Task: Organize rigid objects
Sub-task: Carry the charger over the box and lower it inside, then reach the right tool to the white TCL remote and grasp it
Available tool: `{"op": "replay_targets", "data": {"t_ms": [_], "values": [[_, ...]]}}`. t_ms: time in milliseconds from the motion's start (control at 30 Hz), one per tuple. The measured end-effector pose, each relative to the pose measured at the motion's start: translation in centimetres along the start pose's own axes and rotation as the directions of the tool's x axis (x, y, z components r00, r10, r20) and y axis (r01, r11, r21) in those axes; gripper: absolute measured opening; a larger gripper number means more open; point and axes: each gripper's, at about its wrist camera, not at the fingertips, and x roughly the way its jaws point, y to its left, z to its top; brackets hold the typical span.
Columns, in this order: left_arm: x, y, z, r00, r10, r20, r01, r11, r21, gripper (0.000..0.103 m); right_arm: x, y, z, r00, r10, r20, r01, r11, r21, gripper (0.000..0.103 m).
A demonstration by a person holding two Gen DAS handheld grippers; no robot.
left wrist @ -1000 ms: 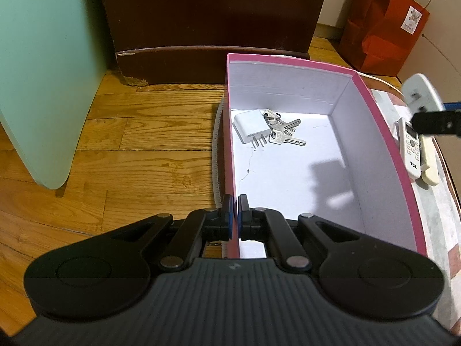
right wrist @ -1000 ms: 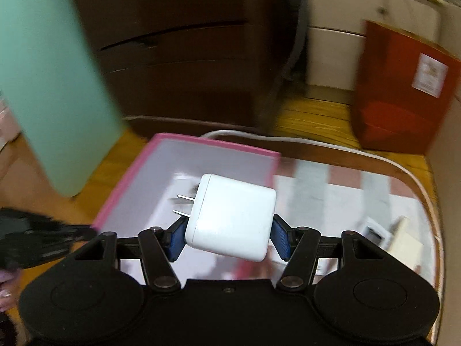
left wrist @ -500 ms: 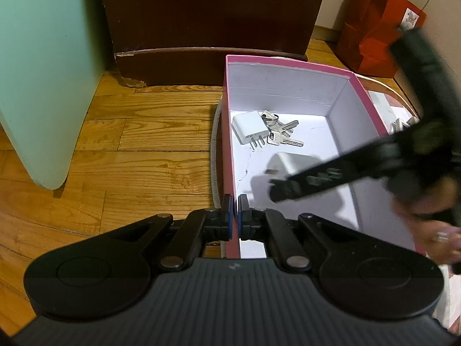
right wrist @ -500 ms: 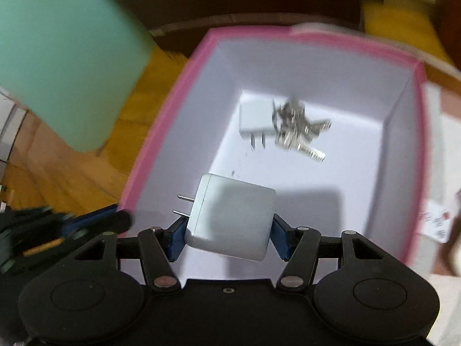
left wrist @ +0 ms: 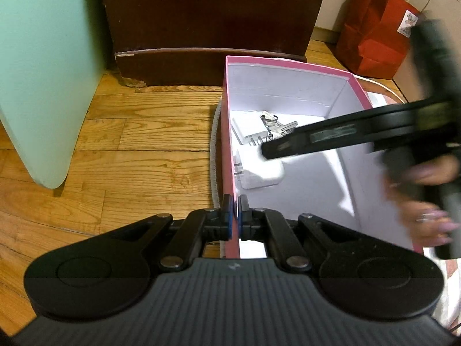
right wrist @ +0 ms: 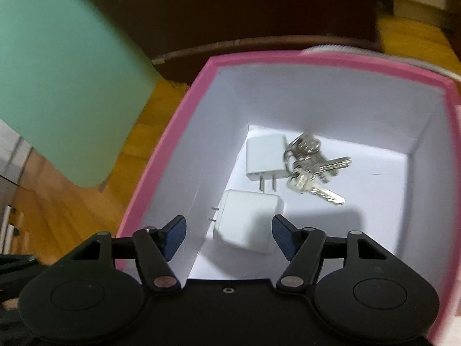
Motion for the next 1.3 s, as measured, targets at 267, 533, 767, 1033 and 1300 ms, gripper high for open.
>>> {"op": "replay_targets", "data": {"t_ms": [267,533,767,1033,1300], "values": [[0.1,-0.1,0.0,1.0,0.007,0.0,-0.007,1.0,0.007,0.002,-12.9,0.5,-3.0,0.955,0.044,0.294,0.001,0.988,-0.152,0.073],[0.3,-0.3,0.1,1.0,0.017,-0.007,-0.017,1.0,0.01,0.003,-20.2,-1.8,-8.2,0.761,-0.055,0.647,0.199,0.968,-0.151,0.099],[0.2,-0.5,0.0,1.0,0.023,-0.009,-0.023,1.0,0.012,0.003,-17.5,-9.5,-5.8,0.86,-0.331,0.388,0.298,0.943,0.146,0.08],[0.2,-0.5,0.1,1.0,0.02,-0.01,-0.02,1.0,0.008,0.003,-13.5,-17.9,-3.7,0.872,-0.46,0.166,0.341,0.815,0.468,0.054],[0.2,-0.4,0.0,1.0,0.018,-0.011,-0.018,1.0,0.008,0.003,-11.4,-18.9,-4.2,0.875,-0.482,0.05,0.411,0.792,0.451,0.056]]}}
